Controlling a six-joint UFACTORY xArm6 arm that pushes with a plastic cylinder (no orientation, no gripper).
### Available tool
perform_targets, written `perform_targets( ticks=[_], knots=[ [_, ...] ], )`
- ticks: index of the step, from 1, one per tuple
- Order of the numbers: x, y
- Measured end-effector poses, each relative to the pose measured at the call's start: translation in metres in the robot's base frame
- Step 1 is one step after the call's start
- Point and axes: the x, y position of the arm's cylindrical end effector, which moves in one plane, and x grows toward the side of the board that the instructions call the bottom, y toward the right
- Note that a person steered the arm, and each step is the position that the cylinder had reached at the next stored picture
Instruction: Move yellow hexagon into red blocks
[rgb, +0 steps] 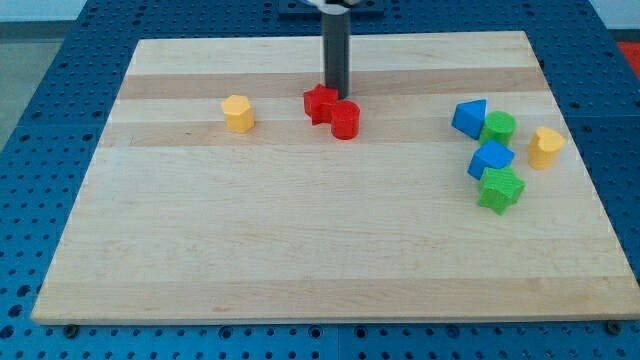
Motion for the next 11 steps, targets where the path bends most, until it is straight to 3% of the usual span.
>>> perform_targets(
  ticks=[1,2,3,7,9,11],
  knots=[
    [0.012,0.03],
    [-0.01,0.022],
    [-0.038,-0.022],
    [-0.039,-0.209],
    [0.043,-0.218],
    [0.044,-0.185]
  ],
)
